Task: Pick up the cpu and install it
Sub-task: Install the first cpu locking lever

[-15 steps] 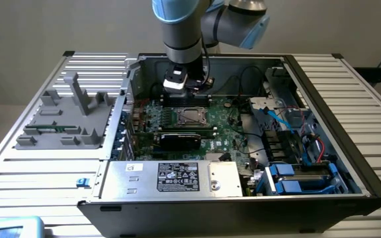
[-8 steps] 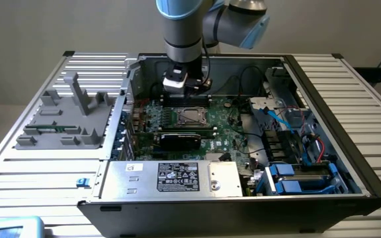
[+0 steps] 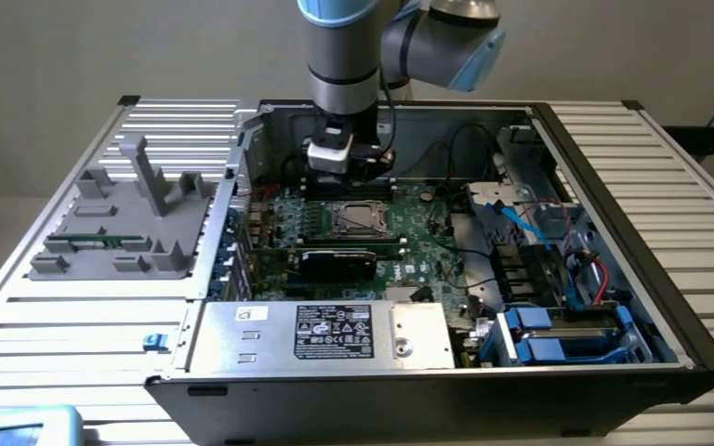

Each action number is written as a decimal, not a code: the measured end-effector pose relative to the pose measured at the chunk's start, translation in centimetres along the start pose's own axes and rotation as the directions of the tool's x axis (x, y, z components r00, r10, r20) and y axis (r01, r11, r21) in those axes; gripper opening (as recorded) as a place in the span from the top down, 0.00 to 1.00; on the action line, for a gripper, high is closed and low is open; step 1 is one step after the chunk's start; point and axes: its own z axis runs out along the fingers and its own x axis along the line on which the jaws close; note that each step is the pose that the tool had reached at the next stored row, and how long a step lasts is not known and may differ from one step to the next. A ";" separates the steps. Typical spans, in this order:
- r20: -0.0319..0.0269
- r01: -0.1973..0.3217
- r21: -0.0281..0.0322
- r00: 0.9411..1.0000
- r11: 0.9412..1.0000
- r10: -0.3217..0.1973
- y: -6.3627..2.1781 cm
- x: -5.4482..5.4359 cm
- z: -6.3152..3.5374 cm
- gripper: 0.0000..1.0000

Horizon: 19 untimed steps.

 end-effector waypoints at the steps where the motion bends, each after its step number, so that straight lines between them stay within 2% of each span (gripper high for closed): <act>1: 0.000 0.009 -0.005 1.000 1.000 -0.009 -0.01 0.0 -0.07 0.89; 5: 0.004 0.043 -0.018 0.999 0.999 -0.043 -0.13 0.0 -0.65 0.89; 10: 0.006 0.075 -0.037 0.997 0.996 -0.075 -0.25 0.0 -1.31 0.89; 15: 0.010 0.106 -0.048 0.994 0.993 -0.105 -0.42 0.0 -2.15 0.89; 19: 0.012 0.128 -0.061 0.992 0.990 -0.128 -0.52 0.0 -2.64 0.89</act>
